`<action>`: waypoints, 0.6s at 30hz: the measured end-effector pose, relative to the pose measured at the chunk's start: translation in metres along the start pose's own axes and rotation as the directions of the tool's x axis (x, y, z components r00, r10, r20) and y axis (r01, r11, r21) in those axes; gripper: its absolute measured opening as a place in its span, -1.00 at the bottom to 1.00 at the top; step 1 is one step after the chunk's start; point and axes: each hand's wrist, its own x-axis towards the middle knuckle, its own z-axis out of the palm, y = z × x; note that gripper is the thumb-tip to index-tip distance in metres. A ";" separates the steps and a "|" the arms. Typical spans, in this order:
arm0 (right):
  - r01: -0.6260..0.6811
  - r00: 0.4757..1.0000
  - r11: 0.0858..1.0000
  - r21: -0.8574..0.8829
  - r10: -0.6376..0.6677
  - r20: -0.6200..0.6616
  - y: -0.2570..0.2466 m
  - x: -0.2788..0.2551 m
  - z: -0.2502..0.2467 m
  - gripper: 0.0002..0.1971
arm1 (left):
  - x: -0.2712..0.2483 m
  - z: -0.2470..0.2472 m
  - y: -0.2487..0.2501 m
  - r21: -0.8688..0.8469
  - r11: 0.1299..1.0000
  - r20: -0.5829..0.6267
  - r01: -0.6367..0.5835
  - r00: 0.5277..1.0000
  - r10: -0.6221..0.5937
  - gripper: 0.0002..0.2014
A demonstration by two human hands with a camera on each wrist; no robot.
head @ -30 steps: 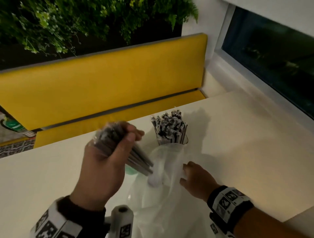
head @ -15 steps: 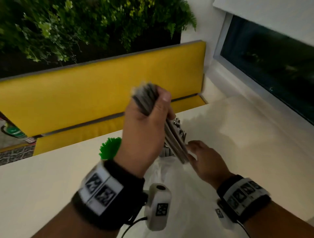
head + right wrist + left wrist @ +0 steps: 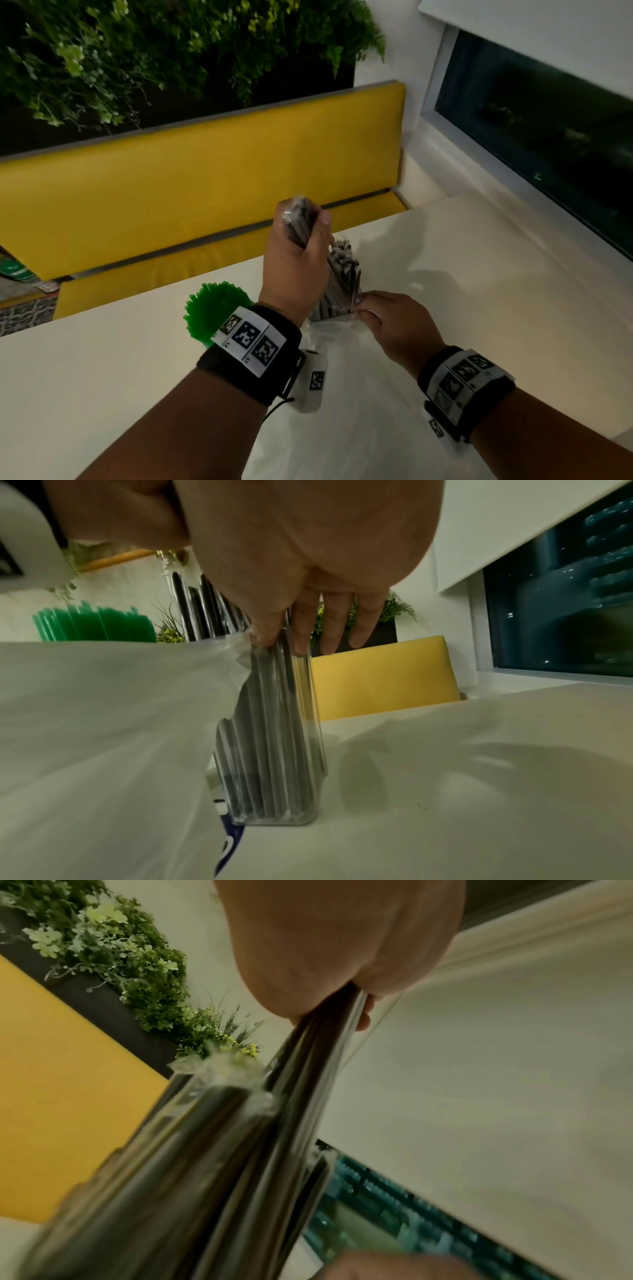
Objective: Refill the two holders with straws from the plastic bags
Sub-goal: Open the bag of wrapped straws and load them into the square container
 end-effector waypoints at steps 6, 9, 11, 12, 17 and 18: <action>0.041 0.999 0.999 -0.036 -0.043 -0.034 0.001 -0.002 0.001 -0.71 | -0.030 -0.003 -0.052 0.511 0.860 0.268 0.015 0.947 -0.176 -0.50; 0.036 0.998 0.998 -0.058 -0.038 -0.043 0.003 -0.001 0.001 -0.73 | -0.028 -0.010 -0.045 0.469 0.880 0.338 0.074 0.906 -0.256 -0.31; 0.024 0.999 0.997 -0.074 -0.027 -0.039 0.004 -0.002 0.003 -0.75 | -0.019 -0.022 -0.024 0.373 0.909 0.398 0.185 0.853 -0.336 -0.02; 0.017 0.999 0.997 -0.075 -0.019 -0.034 0.004 -0.002 0.003 -0.75 | -0.013 -0.029 -0.011 0.322 0.923 0.415 0.210 0.845 -0.337 0.11; -0.029 1.000 0.997 -0.074 0.028 -0.006 0.002 0.001 0.003 -0.78 | 0.008 -0.017 0.028 0.511 0.826 0.381 -0.238 0.924 0.031 -0.18; -0.035 0.999 0.996 -0.082 0.035 -0.002 0.001 0.000 0.003 -0.79 | 0.006 -0.005 0.020 0.635 0.699 0.432 -0.329 0.901 0.031 -0.23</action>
